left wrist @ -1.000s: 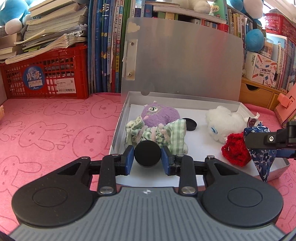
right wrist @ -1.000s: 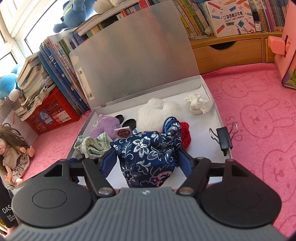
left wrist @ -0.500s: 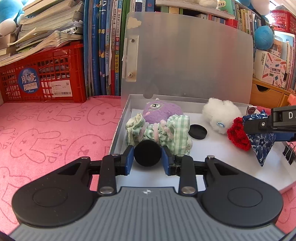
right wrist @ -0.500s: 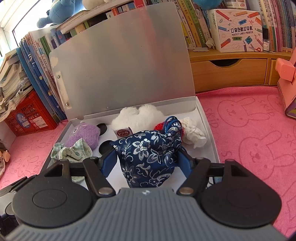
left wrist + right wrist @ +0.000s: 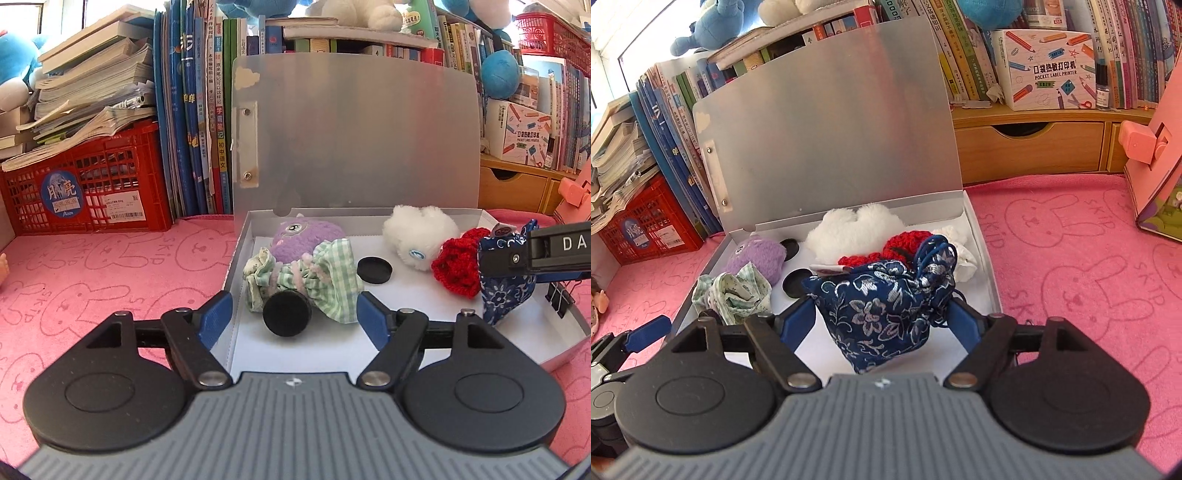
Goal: Organize objects
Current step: 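Lower the lid and pouch into the box and open both tools, then move the left tool to the white tissue while the right approaches the paper origami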
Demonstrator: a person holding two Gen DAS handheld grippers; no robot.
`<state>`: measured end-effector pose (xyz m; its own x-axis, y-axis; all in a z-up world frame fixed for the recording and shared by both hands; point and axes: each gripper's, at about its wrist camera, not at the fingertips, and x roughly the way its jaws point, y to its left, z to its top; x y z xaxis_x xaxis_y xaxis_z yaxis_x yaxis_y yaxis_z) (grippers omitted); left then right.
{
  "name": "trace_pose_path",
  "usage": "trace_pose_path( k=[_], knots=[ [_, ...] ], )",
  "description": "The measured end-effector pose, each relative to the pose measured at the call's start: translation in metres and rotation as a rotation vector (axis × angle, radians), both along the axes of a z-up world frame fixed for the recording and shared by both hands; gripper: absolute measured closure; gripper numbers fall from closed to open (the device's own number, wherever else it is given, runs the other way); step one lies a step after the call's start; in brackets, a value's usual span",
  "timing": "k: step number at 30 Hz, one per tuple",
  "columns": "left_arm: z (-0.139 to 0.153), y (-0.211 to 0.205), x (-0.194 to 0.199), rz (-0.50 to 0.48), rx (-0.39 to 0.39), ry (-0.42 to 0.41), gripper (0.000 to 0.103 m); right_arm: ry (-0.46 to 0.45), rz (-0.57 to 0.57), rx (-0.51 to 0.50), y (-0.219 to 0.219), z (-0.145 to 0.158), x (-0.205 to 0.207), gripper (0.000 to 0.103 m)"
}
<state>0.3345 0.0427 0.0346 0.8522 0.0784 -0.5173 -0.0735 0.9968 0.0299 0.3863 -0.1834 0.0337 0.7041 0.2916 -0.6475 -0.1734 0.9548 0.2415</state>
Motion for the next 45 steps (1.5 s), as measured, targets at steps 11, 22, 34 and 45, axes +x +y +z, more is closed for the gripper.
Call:
trace_pose_path(
  k=[11,22,34,45],
  knots=[
    [0.02,-0.003,-0.051,-0.033,-0.002,-0.008,0.022,-0.033,0.003,-0.02,-0.005,0.021,-0.039,0.014],
    [0.016,-0.012,-0.13,-0.098,-0.064,-0.008,0.021,-0.091,0.042,-0.022,-0.03,0.025,-0.108,0.013],
    [0.003,-0.007,-0.211,-0.129,-0.116,0.018,0.02,-0.143,0.172,-0.105,-0.035,0.009,-0.186,0.012],
    [-0.015,-0.016,-0.246,-0.236,-0.136,0.087,0.02,-0.155,0.384,-0.235,-0.017,-0.012,-0.223,0.012]
  ],
)
